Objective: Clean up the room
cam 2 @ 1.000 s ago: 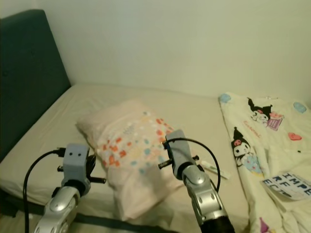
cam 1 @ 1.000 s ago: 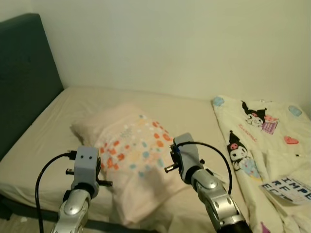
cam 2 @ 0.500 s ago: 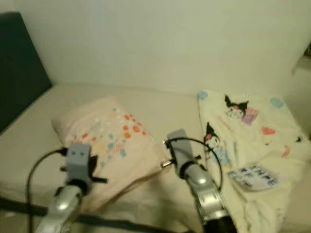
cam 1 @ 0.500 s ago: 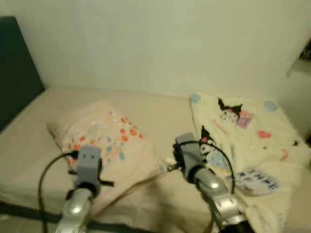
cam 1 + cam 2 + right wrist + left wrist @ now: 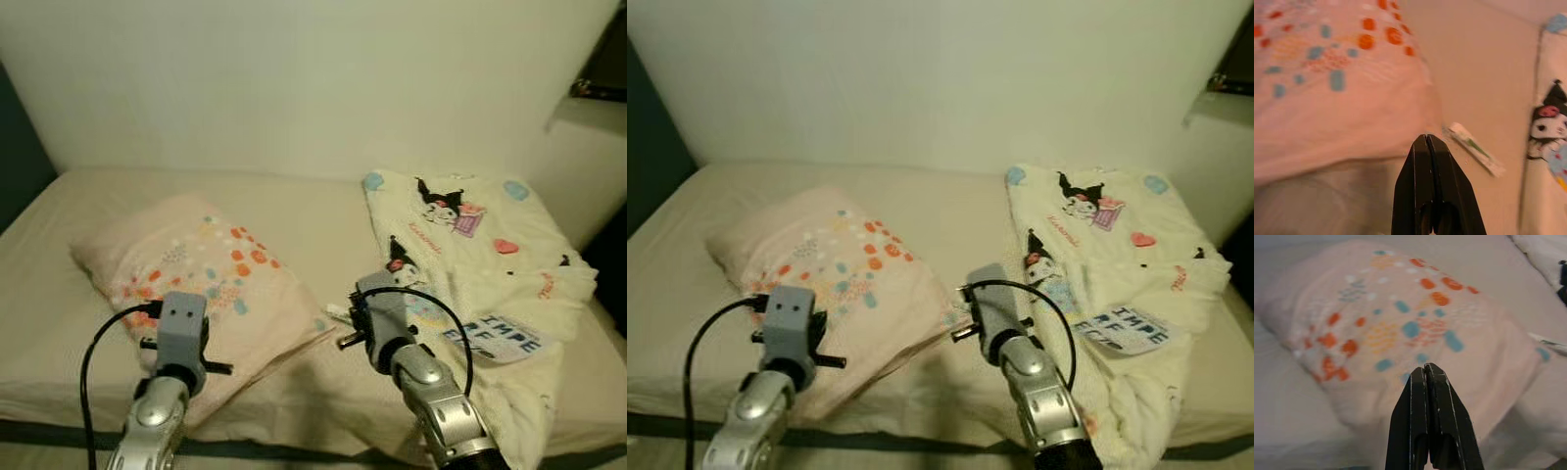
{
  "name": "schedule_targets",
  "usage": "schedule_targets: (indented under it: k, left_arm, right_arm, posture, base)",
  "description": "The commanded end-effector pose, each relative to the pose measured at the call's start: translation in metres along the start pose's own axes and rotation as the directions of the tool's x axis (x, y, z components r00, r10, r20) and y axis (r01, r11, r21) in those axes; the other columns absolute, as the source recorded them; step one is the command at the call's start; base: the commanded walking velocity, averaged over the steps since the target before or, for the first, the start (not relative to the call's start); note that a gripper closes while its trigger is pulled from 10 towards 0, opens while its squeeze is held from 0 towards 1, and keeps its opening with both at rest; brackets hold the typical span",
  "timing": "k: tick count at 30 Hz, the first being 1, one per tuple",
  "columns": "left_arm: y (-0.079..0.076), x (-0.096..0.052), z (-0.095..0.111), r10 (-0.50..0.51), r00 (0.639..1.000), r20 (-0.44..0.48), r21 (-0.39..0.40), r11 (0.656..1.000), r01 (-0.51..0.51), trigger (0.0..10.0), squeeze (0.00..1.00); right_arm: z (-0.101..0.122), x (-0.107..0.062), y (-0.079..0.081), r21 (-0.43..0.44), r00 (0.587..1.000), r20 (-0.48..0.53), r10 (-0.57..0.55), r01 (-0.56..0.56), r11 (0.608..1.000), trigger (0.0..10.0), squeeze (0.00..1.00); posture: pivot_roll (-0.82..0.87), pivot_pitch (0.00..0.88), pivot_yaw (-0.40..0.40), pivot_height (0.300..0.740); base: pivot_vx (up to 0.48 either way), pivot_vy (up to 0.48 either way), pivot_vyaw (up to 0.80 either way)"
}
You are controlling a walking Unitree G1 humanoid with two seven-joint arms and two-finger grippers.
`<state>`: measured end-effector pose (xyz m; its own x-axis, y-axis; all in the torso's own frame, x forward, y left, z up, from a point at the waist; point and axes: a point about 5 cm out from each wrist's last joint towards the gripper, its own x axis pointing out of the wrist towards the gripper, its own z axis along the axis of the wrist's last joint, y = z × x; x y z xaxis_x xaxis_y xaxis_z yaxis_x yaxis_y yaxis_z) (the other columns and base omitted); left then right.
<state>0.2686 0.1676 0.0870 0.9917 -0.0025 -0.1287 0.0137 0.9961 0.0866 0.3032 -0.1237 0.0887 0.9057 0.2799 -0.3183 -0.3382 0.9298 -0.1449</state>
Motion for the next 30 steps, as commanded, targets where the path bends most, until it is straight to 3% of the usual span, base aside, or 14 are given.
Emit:
schedule_targets:
  k: [1,7,20,25,30]
  left_arm:
    - [-0.004,-0.001,-0.004,-0.005,1.0,-0.01,-0.004,1.0,0.005,10.0,0.0]
    - [-0.006,0.002,0.0,-0.013,1.0,0.009,-0.031,0.999,0.013,10.0,0.0]
    - [-0.006,0.003,0.004,-0.026,0.999,0.029,-0.037,0.999,0.027,10.0,0.0]
    - [-0.006,0.003,0.004,-0.022,0.999,0.032,-0.039,0.999,0.024,10.0,0.0]
    - [-0.005,0.004,0.005,-0.014,0.999,0.041,-0.045,0.999,0.016,10.0,0.0]
  right_arm:
    - [-0.002,-0.001,-0.005,0.006,0.999,0.006,-0.035,0.035,0.999,10.0,0.0]
    - [0.003,-0.001,-0.016,0.024,0.992,0.028,-0.122,0.121,0.992,10.0,0.0]
    - [0.004,-0.001,-0.018,0.064,0.989,0.038,-0.145,0.143,0.988,10.0,0.0]
    - [0.004,-0.001,-0.019,0.065,0.988,0.038,-0.147,0.145,0.987,10.0,0.0]
    - [0.006,0.0,-0.015,0.054,0.991,0.046,-0.129,0.126,0.991,10.0,0.0]
  posture:
    - [-0.08,0.053,-0.06,0.74]
    - [-0.08,0.051,-0.053,0.74]
    - [-0.08,0.047,-0.054,0.74]
    - [-0.08,0.045,-0.054,0.74]
    - [-0.08,0.044,-0.055,0.74]
  base:
    - [0.0,0.0,0.0]
    - [0.0,0.0,0.0]
    - [0.0,0.0,0.0]
    - [0.0,0.0,-0.8]
    - [0.0,0.0,0.0]
